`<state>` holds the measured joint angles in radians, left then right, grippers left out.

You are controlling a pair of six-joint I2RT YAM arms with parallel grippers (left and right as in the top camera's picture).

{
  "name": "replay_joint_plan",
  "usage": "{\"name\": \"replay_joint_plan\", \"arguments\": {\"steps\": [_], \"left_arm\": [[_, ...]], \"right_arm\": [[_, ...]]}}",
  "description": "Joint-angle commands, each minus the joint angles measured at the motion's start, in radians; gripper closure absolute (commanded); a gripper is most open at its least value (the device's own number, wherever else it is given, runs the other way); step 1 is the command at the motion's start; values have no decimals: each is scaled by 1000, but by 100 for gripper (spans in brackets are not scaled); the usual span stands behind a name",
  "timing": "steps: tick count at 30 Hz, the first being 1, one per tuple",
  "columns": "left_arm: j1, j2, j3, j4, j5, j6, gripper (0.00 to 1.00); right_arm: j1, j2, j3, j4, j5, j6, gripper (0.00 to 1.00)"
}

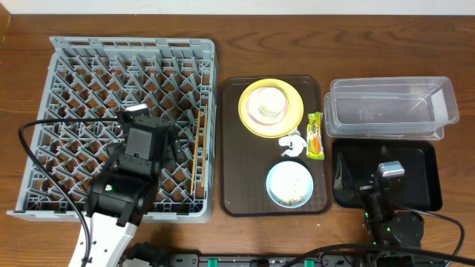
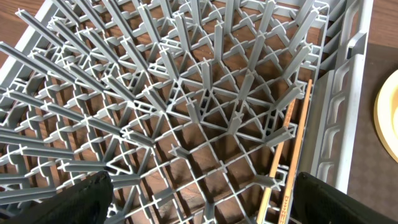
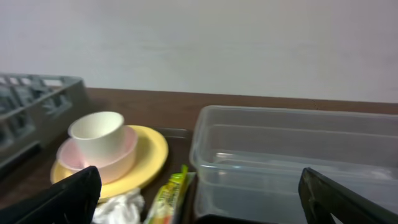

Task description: Sort waste into correct bins and load items into the dishwasher

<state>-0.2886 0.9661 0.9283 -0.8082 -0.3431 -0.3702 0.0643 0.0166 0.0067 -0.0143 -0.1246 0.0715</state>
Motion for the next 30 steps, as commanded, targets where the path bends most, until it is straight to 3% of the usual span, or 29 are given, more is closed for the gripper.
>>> {"name": "replay_joint_plan", "arguments": {"steps": [1, 4, 12, 23, 30], "left_arm": [[5, 2, 20, -3, -13, -9, 6], [5, 2, 20, -3, -13, -9, 6], [5, 2, 20, -3, -13, -9, 6], [5, 2, 20, -3, -13, -9, 6], [5, 2, 20, -3, -13, -9, 6]], "right_arm": [[8, -2, 0, 53, -132, 99, 1], [8, -2, 47, 37, -221, 113, 1], [8, 126, 398, -337, -190, 68, 1], [8, 604, 1028, -906, -153, 23, 1], [8, 860, 1234, -1168, -183, 10, 1]]}}
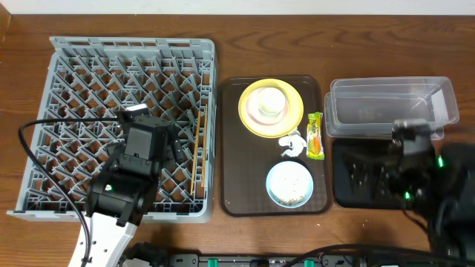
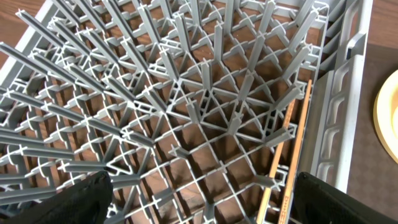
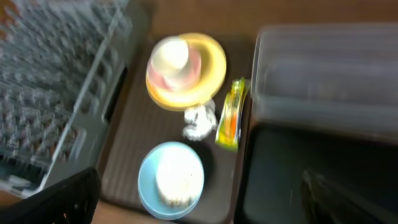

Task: Sort waste into correct bins and load items into the dishwasher
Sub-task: 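Raise the right gripper and move it over the blue rice bowl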

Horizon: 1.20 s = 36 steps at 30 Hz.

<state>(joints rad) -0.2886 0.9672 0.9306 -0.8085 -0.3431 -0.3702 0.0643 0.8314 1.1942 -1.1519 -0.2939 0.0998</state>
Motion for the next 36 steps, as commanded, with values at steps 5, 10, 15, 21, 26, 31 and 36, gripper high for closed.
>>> {"name": "replay_joint_plan", "arguments": {"steps": [5, 10, 15, 21, 26, 31, 36], "left_arm": [[5, 1, 18, -3, -13, -9, 6], [5, 1, 18, -3, -13, -9, 6], [5, 1, 18, -3, -13, -9, 6], [5, 1, 18, -3, -13, -9, 6], [5, 1, 18, -3, -13, -9, 6], [5, 1, 18, -3, -13, -9, 6], [5, 1, 18, -3, -13, -9, 6]], "right_arm": [[8, 80, 61, -102, -84, -30, 13], [10, 80, 60, -132, -85, 0, 79], [23, 86, 29, -154, -55, -3, 85], [45, 133, -76, -120, -43, -3, 82], [108, 184, -210, 11, -48, 28, 82], [256, 275, -322, 192, 87, 138, 85], [372, 401, -356, 293, 307, 272, 99]]}}
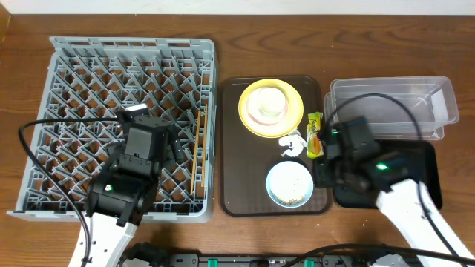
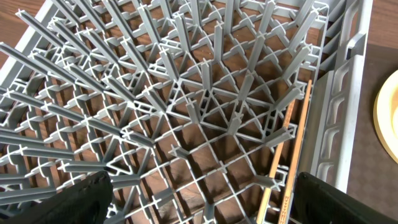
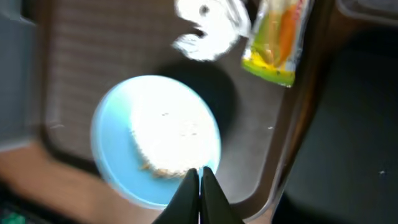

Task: Sort waste into correct bins and load items into the dishwasher
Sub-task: 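Raise the right gripper and move it over the blue rice bowl, then close the right gripper on the blue bowl's rim and lift it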

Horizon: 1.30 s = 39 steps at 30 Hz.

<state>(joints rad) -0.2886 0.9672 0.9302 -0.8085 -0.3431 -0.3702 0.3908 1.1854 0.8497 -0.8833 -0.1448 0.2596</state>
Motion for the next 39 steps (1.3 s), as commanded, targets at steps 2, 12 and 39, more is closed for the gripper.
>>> {"name": "replay_joint_plan", "arguments": {"steps": [2, 12, 39], "left_arm": [[5, 1, 18, -3, -13, -9, 6], [5, 1, 18, -3, -13, -9, 6], [5, 1, 18, -3, -13, -9, 6]], "right_arm": [[74, 92, -11, 67, 143, 132, 99], [289, 275, -11, 230, 5, 93, 80], [480, 327, -73, 271, 153, 90, 67]]}}
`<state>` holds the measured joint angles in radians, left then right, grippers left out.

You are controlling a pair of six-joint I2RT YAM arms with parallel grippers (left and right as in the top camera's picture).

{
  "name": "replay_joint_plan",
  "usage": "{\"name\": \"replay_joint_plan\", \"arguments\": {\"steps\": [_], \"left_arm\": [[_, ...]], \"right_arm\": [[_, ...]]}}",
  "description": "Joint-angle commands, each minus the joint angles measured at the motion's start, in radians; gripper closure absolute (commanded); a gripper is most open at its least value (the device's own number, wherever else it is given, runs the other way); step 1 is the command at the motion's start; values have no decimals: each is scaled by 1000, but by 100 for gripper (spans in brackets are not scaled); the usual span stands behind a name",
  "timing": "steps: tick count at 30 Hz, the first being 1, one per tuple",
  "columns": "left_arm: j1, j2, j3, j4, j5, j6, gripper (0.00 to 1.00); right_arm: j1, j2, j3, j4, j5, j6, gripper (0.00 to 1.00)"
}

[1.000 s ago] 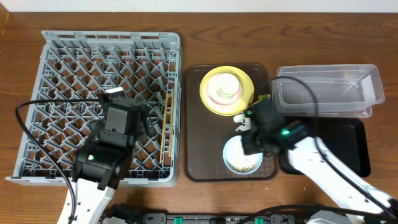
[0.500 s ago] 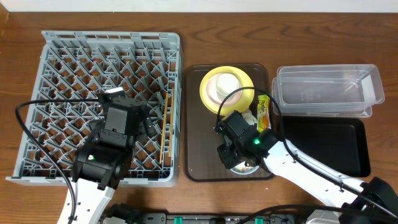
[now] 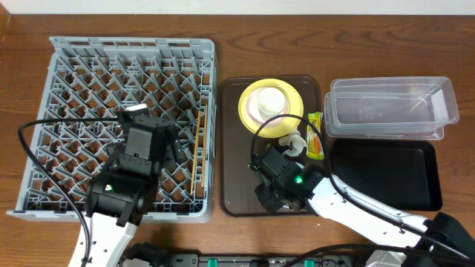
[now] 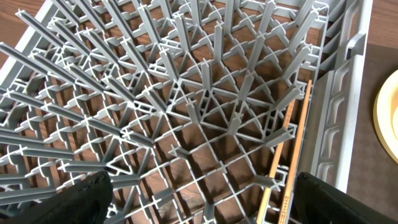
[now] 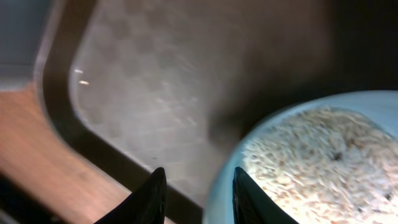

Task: Sort waste into correct bins and load items into the dishwasher
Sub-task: 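Close the right gripper on the blue bowl's rim and lift it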

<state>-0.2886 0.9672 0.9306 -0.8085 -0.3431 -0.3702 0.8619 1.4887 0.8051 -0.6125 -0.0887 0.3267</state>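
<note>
A blue bowl [image 5: 219, 190] of rice [image 5: 311, 155] sits at the front of the brown tray [image 3: 241, 148]. My right gripper [image 5: 199, 199] is low at its left rim and open. One finger is outside the rim, the other over the rice. In the overhead view that gripper [image 3: 273, 191] hides most of the bowl. On the tray lie a yellow plate [image 3: 291, 117] with a pink bowl and white cup [image 3: 270, 101], a crumpled napkin [image 3: 294, 143] and a green-orange wrapper [image 3: 315, 136]. My left gripper [image 4: 202, 208] hangs open over the grey dish rack [image 3: 59, 55].
Wooden chopsticks [image 3: 197, 148] lie along the rack's right side. A clear plastic container [image 3: 390, 107] stands at the back right, with a black bin [image 3: 386, 174] in front of it. The tray's raised rim [image 5: 68, 118] runs just left of the bowl.
My right gripper was shut above the tray's right edge, beside the bowl. Now it is down at the bowl's left rim with its jaws open. The left arm has not moved.
My right gripper was first open low over the black bin, looking across the tray. Then it was higher above the bin, still open. Then it was shut over the tray by the bowl, and now it straddles the bowl's rim, open. The left gripper stayed over the rack.
</note>
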Motion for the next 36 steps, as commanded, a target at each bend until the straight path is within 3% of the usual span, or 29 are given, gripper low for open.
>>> {"name": "replay_joint_plan", "arguments": {"steps": [1, 8, 14, 24, 32, 36], "left_arm": [[5, 1, 18, -3, -13, -9, 6], [5, 1, 18, -3, -13, -9, 6], [5, 1, 18, -3, -13, -9, 6], [5, 1, 18, -3, -13, -9, 6], [5, 1, 18, -3, -13, -9, 6], [5, 1, 18, -3, -13, -9, 6]], "right_arm": [[9, 31, -34, 2, 112, 40, 67], [9, 45, -37, 8, 114, 55, 72], [9, 45, -37, 8, 114, 55, 99], [9, -3, 31, -40, 71, 52, 99], [6, -58, 249, -341, 272, 82, 99], [-32, -85, 348, -425, 273, 80, 99]]}}
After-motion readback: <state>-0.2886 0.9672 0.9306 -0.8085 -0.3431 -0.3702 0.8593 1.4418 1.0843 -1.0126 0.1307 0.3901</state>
